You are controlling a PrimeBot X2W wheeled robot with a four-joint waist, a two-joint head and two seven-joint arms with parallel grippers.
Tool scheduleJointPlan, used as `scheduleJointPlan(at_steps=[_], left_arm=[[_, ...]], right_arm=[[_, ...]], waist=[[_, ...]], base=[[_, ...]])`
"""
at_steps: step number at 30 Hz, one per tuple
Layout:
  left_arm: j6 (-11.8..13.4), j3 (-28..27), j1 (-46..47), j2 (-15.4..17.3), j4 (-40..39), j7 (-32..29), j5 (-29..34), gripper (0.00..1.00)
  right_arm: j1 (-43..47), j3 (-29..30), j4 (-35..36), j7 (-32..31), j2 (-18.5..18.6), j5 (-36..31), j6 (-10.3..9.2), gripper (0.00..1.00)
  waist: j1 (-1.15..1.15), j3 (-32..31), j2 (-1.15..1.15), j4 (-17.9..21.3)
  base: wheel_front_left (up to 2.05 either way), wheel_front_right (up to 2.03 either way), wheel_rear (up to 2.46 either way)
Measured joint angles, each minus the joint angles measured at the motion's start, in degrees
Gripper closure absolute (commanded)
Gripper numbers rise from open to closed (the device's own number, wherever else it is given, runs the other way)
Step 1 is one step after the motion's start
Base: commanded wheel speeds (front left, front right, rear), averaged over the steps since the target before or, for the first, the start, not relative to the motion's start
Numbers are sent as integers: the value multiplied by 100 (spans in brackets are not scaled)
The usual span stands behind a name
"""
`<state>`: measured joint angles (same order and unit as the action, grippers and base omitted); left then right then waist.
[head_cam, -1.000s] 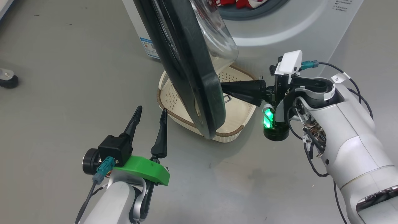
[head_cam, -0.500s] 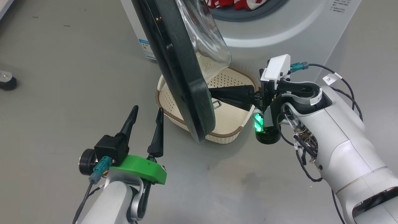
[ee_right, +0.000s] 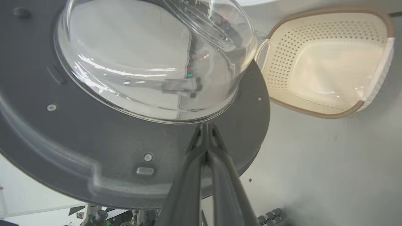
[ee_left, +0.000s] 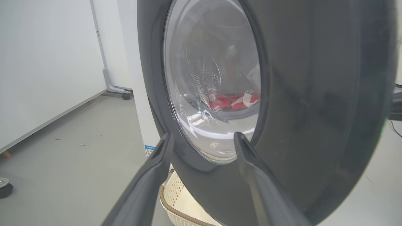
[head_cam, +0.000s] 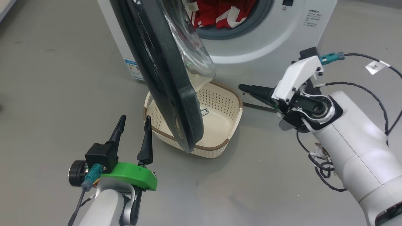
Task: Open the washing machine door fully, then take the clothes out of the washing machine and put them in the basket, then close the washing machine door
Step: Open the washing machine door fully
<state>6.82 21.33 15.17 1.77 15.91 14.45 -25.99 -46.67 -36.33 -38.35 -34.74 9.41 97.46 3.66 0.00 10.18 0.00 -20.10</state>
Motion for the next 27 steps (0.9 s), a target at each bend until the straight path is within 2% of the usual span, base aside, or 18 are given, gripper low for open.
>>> scheduleJointPlan(at_steps=[2,4,8,11,19,23,25,26,27], left_arm=[[0,-57,-61,3,29,0,32,0],[0,-59,-113,8,47,0,42,0],[0,-84,-194,9,87,0,89,0],[0,-213,-341,13,124,0,175,0],[0,-410,-567,18,143,0,232,0],[0,-453,-621,19,123,0,256,0],[0,-479,-637,19,111,0,271,0],[0,-479,-637,19,111,0,271,0],[0,-490,-645,20,109,0,287,0]], right_arm=[[90,-108,34,344,208,-396,230,100],[195,-256,88,690,414,-848,333,100],[472,-428,226,1368,747,-1516,332,100],[693,-792,480,2039,944,-2340,332,100],[1061,-1143,812,3332,1433,-3578,325,100],[1269,-1182,907,3905,1616,-4001,48,100],[1419,-1148,914,4223,1666,-4154,-172,100],[1419,-1148,914,4223,1666,-4154,-172,100],[1495,-1149,914,4395,1705,-4264,-299,100]], waist=[[0,-92,0,73],[0,-188,0,147],[0,-385,0,290],[0,-570,0,445],[0,-863,0,770],[0,-947,0,910],[0,-974,0,966],[0,-974,0,966],[0,-987,0,990]], base=[[0,0,0],[0,0,0],[0,0,0],[0,0,0],[0,0,0],[0,0,0],[0,0,0],[0,0,0],[0,0,0]])
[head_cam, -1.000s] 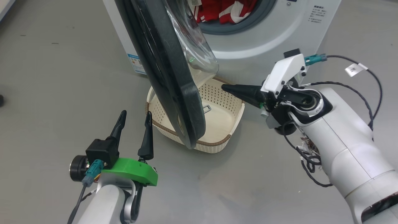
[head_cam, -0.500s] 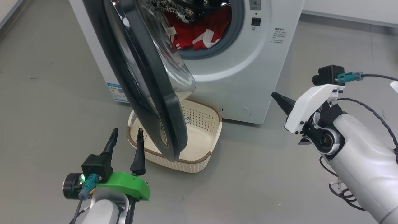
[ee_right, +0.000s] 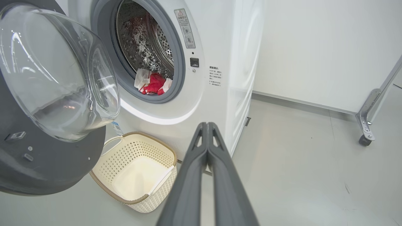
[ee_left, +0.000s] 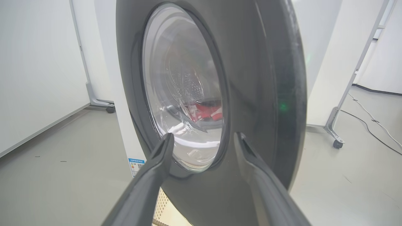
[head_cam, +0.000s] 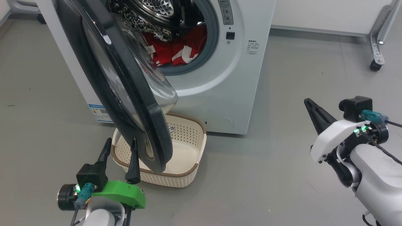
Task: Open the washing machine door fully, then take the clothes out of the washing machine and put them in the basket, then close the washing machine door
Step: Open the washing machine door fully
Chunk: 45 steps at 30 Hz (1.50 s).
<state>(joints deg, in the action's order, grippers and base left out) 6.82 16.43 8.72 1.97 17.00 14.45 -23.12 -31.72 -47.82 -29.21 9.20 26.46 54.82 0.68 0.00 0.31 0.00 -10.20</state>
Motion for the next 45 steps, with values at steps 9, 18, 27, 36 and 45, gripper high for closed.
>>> scheduleJointPlan(at_steps=[9,18,27,36,45], left_arm=[[0,-138,-85,0,-36,0,32,0],[0,-354,-281,5,-80,0,64,0],[0,-494,-386,9,-111,0,107,0],[-7,-498,-415,9,-123,0,107,0],[-14,-491,-431,10,-138,0,107,0]], right_arm=[[787,364,175,638,79,-109,-688,100],[1436,823,526,568,2,-490,-787,0],[1853,1682,1216,565,-134,-1131,-790,0],[2385,2455,1374,566,-401,-1543,-790,0],[2805,2610,1611,565,-626,-1853,-790,0]], waist=[[0,-66,0,110],[0,-111,0,258],[0,-109,0,432],[0,-94,0,464],[0,-76,0,472]], base=[[0,0,0],[0,0,0],[0,0,0],[0,0,0],[0,0,0]])
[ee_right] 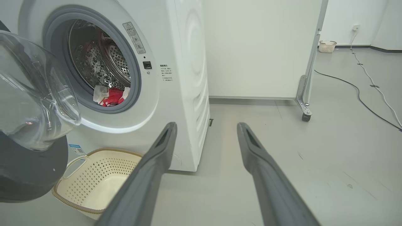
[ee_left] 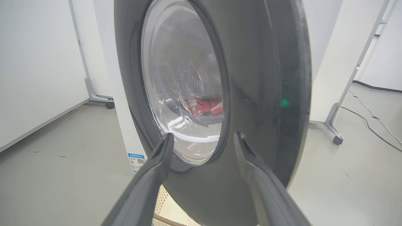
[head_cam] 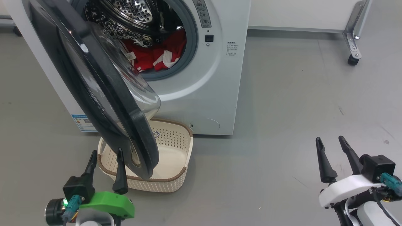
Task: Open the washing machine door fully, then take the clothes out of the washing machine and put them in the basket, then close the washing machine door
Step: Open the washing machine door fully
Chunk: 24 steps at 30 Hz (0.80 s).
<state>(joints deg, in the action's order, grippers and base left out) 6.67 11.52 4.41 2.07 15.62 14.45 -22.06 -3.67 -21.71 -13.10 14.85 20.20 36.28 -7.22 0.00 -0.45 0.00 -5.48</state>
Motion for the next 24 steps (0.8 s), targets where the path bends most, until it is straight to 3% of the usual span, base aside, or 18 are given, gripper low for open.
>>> scheduleJointPlan(at_steps=[24], left_arm=[[-49,27,-10,0,10,0,8,0]], right_arm=[[540,282,431,0,-294,-467,0,0]], waist=[[0,-15,0,-9]], base=[[0,0,0]])
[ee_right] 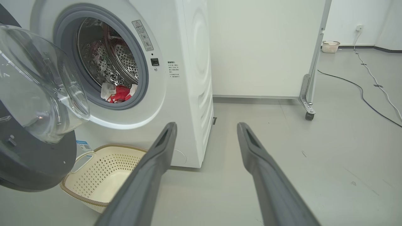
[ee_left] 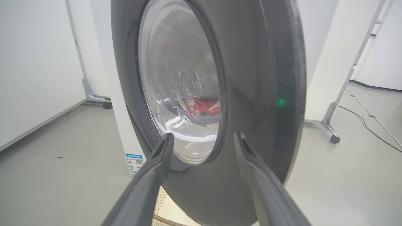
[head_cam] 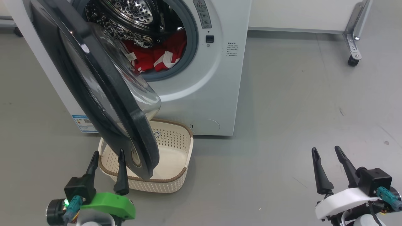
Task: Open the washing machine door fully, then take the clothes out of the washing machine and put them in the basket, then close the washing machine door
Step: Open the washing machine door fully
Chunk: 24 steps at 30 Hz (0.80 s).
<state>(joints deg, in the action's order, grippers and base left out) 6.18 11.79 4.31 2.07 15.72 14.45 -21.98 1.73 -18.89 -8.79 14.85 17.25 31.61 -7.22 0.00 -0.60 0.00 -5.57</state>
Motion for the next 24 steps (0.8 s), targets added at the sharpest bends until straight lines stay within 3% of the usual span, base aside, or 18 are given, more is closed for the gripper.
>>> scheduleJointPlan(at_steps=[24], left_arm=[[0,-1,-19,0,13,0,1,0]], right_arm=[[138,135,170,0,-131,-222,0,0]], waist=[[0,35,0,6]], base=[[0,0,0]])
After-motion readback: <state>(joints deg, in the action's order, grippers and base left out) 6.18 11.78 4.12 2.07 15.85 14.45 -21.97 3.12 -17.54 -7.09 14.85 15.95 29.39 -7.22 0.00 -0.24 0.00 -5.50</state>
